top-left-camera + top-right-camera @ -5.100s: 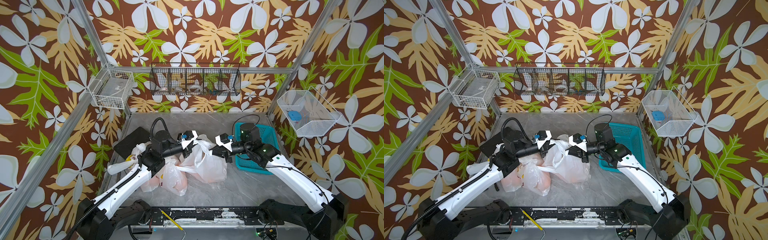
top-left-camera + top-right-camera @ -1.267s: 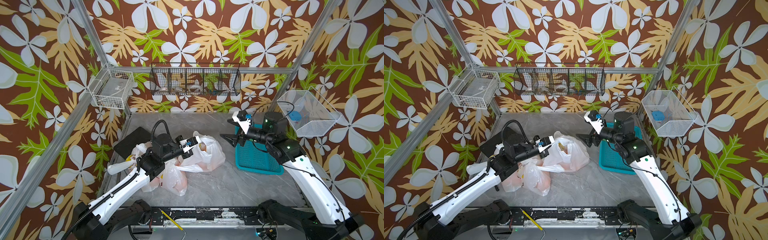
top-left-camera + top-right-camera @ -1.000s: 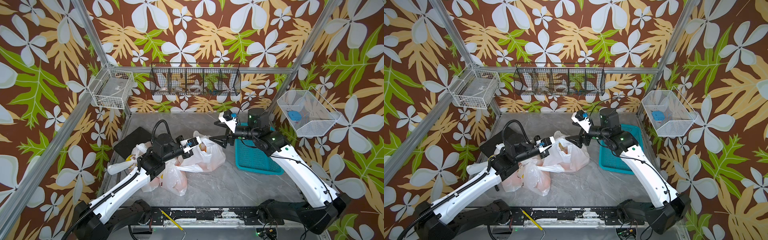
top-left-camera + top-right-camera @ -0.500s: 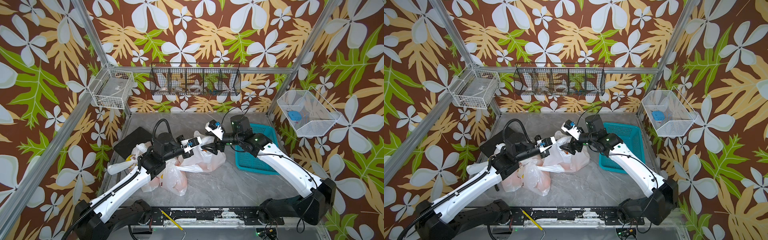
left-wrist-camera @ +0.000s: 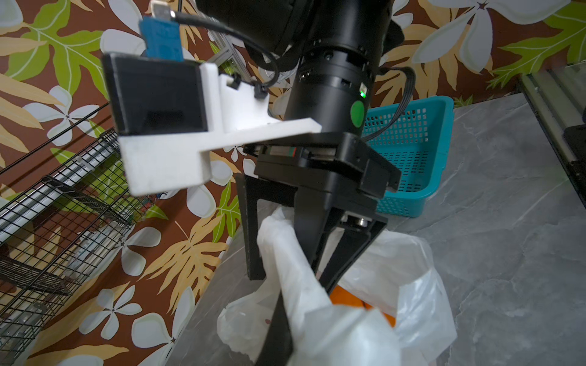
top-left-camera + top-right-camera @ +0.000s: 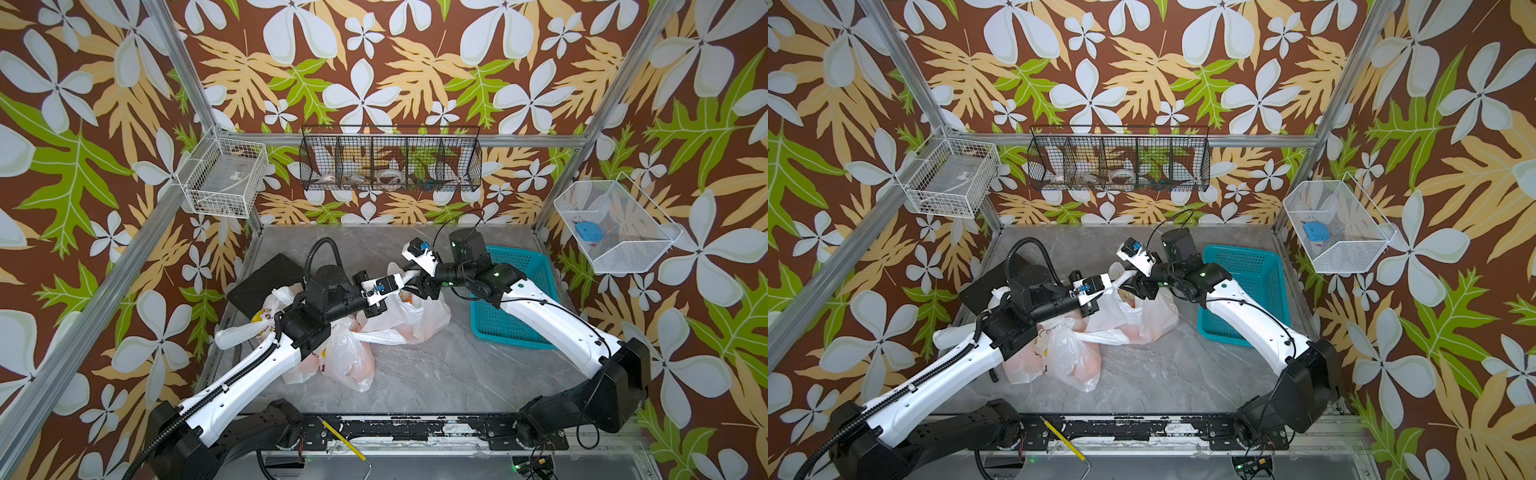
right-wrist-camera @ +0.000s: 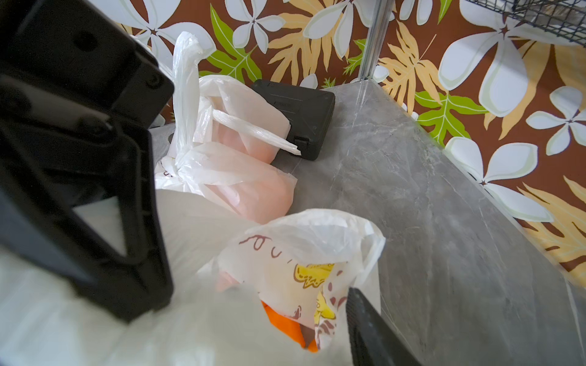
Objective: Place the oranges into plastic bags & tie knots
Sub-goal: Tie the plastic bag at the center of the board.
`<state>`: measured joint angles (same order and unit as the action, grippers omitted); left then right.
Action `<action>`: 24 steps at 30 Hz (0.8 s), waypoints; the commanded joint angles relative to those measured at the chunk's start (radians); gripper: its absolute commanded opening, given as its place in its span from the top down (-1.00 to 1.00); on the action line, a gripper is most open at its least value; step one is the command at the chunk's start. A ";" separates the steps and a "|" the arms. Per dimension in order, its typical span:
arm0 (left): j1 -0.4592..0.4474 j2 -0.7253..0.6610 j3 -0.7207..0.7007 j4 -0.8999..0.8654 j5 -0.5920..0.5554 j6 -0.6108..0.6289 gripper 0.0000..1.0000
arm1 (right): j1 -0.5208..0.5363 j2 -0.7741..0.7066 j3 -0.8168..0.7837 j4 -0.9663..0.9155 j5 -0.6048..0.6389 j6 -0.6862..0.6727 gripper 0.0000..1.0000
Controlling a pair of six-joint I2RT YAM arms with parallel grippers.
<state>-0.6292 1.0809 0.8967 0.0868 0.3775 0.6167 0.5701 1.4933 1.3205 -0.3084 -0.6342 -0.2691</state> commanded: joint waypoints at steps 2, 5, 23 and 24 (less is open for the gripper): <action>0.000 -0.006 0.007 0.027 0.012 -0.033 1.00 | 0.005 0.010 -0.004 0.053 0.006 0.017 0.05; 0.000 -0.005 0.006 0.030 0.009 -0.048 1.00 | 0.005 0.008 -0.002 0.049 -0.010 0.015 0.03; 0.000 -0.011 -0.021 0.050 -0.020 -0.042 1.00 | -0.065 -0.230 0.030 -0.118 -0.016 -0.125 -0.70; 0.000 -0.012 -0.019 0.051 -0.020 -0.042 1.00 | -0.065 -0.205 0.044 -0.124 -0.021 -0.127 -0.61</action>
<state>-0.6292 1.0695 0.8768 0.1097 0.3634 0.5770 0.5056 1.2537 1.3415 -0.4416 -0.6373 -0.4061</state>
